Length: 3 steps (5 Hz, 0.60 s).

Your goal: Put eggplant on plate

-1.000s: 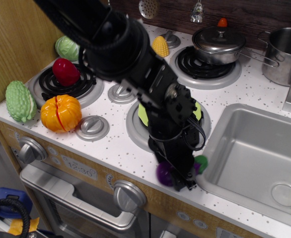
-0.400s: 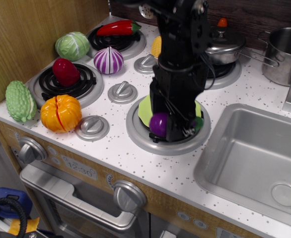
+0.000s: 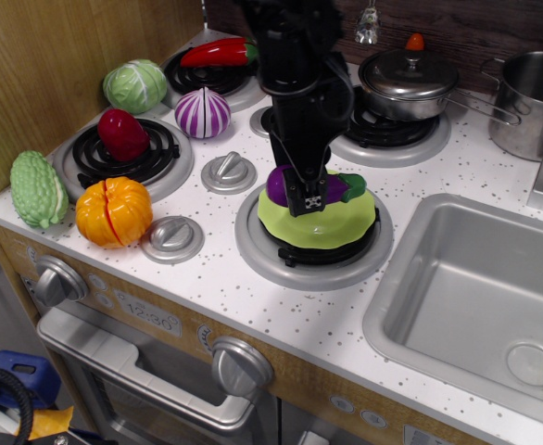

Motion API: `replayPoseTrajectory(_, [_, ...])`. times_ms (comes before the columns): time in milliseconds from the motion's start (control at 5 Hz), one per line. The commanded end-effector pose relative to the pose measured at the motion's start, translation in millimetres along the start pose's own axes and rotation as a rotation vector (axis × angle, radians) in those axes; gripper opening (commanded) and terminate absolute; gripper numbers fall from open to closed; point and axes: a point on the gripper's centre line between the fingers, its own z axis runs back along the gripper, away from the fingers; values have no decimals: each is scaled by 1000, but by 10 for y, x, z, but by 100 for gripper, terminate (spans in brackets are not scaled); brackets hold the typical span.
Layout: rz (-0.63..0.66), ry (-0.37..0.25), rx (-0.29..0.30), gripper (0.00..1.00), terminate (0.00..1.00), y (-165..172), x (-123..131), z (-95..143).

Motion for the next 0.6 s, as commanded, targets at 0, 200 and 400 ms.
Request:
replayPoseTrajectory(0, [-49,-116,38,100,0,201,-32,-86])
replayPoseTrajectory(200, [-46,-143,28,100,0,170,-43,-122])
replayPoseTrajectory(400, [-46,-143,28,100,0,170,-43,-122])
